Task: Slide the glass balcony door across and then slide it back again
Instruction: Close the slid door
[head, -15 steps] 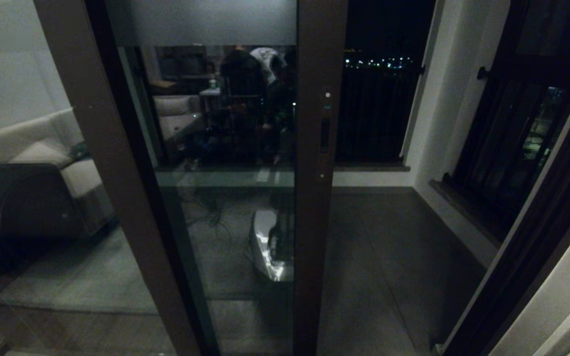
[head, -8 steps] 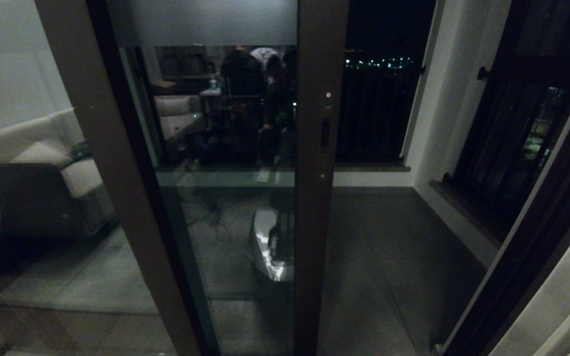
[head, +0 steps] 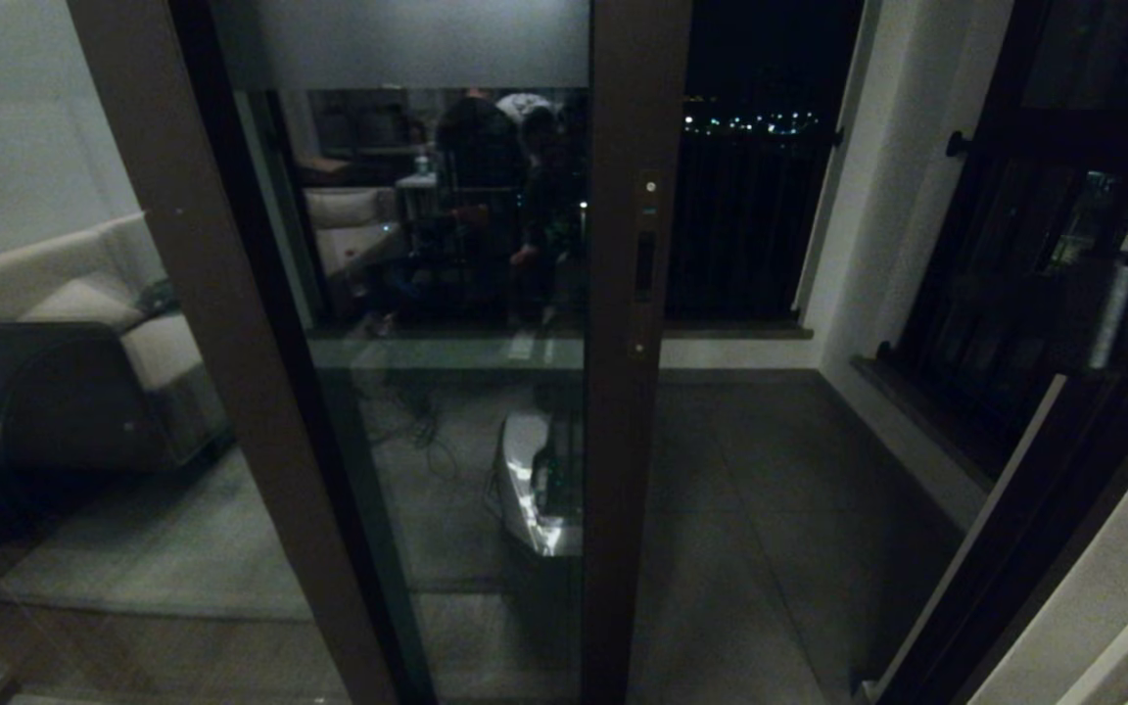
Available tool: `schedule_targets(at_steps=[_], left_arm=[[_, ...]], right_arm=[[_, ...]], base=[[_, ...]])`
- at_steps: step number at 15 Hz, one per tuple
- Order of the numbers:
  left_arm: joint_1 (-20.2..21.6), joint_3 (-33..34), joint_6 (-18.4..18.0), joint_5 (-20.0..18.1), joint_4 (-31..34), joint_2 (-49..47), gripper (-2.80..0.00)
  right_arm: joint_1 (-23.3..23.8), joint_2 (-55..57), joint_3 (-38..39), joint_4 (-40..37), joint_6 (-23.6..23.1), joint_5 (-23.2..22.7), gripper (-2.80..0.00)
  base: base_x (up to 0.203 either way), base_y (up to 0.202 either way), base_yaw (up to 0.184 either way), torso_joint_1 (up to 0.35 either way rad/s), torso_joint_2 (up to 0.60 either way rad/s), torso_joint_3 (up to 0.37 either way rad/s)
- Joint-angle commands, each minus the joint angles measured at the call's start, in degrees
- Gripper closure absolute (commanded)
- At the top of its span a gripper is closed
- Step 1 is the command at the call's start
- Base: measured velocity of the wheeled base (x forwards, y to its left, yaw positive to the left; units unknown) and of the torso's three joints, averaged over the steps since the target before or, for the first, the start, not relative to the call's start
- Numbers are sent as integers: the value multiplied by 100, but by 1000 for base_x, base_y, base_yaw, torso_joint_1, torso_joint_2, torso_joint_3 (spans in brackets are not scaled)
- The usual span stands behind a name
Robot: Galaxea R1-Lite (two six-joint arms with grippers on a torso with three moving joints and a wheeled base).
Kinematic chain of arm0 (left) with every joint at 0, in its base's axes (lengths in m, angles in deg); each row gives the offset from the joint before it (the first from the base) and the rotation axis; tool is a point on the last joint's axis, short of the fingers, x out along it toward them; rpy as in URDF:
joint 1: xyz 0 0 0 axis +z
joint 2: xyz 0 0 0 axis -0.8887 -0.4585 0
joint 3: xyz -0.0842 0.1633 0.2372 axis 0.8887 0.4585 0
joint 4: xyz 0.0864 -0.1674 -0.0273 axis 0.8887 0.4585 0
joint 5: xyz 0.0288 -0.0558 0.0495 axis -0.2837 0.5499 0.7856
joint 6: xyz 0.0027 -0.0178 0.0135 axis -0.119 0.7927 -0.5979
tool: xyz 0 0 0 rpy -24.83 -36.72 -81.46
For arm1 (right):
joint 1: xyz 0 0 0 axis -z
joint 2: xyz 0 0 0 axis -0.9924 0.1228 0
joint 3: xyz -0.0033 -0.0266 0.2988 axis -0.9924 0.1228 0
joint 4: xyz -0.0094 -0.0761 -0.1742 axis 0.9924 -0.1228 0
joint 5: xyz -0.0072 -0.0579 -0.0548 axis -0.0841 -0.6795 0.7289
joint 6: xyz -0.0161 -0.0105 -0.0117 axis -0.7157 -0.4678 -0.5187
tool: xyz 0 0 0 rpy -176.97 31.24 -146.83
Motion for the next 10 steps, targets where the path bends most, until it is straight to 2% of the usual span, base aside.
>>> schedule_targets(at_steps=[1,6,9,10], left_arm=[[0,0,1,8,1,1,0],[0,0,1,8,1,1,0],[0,0,1,5,1,1,0],[0,0,1,6,1,1,0]], right_arm=[[-468,1311,-747,9,36,715,0],[-861,2249,-1611,-14,54,1322,0],[-1055,2704,-2226,-321,39,1441,0],[-1075,2790,-2385,-500,31,1437,-280]], base=[[0,0,0,0,0,0],[0,0,0,0,0,0],[0,0,0,0,0,0],[0,0,0,0,0,0]])
